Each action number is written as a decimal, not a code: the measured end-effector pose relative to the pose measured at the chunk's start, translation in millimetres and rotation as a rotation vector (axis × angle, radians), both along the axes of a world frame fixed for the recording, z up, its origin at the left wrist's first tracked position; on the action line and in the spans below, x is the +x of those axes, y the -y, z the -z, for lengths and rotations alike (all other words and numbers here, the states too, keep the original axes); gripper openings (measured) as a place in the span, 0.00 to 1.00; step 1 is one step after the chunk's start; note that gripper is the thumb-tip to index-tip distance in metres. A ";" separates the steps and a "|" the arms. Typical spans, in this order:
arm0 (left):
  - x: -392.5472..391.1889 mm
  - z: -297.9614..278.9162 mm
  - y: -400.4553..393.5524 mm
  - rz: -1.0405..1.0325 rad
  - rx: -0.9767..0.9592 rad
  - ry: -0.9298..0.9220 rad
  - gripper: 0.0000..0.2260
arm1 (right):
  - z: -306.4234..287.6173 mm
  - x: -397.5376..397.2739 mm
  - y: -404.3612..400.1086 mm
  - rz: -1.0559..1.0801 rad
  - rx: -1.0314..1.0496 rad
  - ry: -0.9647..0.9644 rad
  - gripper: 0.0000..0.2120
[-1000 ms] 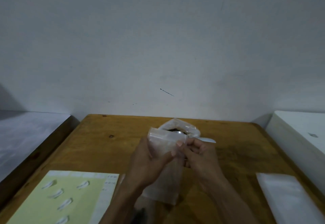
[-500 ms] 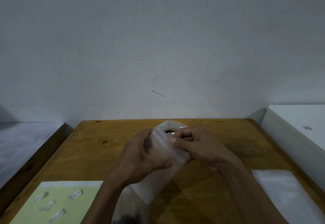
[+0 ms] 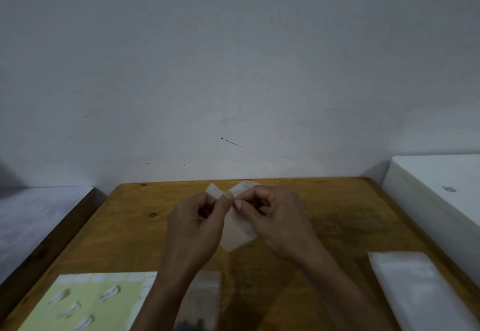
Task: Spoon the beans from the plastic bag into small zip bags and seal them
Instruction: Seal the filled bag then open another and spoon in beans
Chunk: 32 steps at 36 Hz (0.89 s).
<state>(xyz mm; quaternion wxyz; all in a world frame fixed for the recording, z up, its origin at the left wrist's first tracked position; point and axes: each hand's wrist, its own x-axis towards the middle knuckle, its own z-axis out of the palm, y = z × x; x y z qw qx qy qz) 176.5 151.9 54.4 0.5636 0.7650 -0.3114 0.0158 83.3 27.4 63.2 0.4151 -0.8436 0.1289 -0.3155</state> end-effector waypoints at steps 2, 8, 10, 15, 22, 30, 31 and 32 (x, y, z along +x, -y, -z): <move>0.6 -1.6 -3.0 0.000 0.035 0.050 0.17 | 2.4 1.5 -1.1 -0.002 0.018 -0.013 0.04; 3.2 -6.4 -11.5 -0.003 0.115 0.133 0.16 | 3.4 2.8 -9.8 0.059 0.037 0.046 0.03; 2.3 -10.4 -13.4 -0.016 0.127 0.153 0.14 | 2.0 2.8 -14.7 0.032 -0.052 0.050 0.04; 3.4 -17.7 -19.0 -0.027 0.259 0.268 0.15 | 3.3 8.5 -16.7 -0.007 -0.302 -0.075 0.13; 6.5 -23.4 -31.9 0.033 0.222 0.344 0.10 | -7.8 13.3 -15.7 0.015 -0.207 -0.122 0.13; 17.2 -20.4 -33.3 0.277 0.493 0.416 0.55 | -3.3 15.9 -6.9 -0.215 0.354 -0.020 0.09; 17.6 -17.2 -31.4 0.229 0.467 0.467 0.50 | -1.6 16.6 -5.6 -0.189 0.308 -0.039 0.10; 18.5 -14.4 -30.1 0.177 0.450 0.520 0.45 | -0.5 16.5 -4.9 -0.146 0.243 -0.077 0.12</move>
